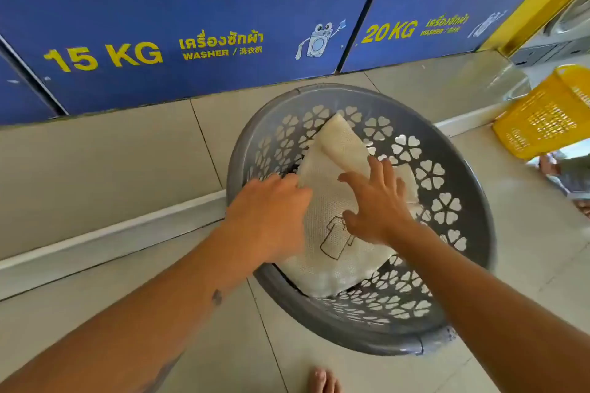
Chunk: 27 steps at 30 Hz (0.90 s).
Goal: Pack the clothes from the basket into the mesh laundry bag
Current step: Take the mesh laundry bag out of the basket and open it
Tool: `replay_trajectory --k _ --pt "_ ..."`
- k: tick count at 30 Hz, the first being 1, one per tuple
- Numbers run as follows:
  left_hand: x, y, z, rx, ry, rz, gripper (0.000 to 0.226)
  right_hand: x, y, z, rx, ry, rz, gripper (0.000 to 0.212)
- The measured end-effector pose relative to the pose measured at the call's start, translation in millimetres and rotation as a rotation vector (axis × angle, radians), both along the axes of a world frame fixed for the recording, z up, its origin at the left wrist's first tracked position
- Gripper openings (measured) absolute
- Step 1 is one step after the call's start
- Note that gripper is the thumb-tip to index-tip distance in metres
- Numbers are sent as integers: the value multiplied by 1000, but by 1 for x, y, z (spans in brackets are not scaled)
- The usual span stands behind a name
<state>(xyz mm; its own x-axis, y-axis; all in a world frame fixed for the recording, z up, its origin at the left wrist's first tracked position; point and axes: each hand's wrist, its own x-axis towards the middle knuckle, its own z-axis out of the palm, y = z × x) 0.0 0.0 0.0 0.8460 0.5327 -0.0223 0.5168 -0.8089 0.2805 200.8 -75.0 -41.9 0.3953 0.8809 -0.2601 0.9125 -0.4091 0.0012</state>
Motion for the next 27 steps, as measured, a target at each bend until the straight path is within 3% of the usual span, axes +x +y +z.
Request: replay_trajectory --k 7,13,27 --pt "-6 3 -7 -2 -111 2 31 3 8 -28 -52 70 -62 86" --pt "-6 -2 1 13 -113 48 4 -7 6 -9 -17 112 -19 83" --pt "-10 -6 2 20 -120 78 21 -6 1 -13 -23 147 -46 86"
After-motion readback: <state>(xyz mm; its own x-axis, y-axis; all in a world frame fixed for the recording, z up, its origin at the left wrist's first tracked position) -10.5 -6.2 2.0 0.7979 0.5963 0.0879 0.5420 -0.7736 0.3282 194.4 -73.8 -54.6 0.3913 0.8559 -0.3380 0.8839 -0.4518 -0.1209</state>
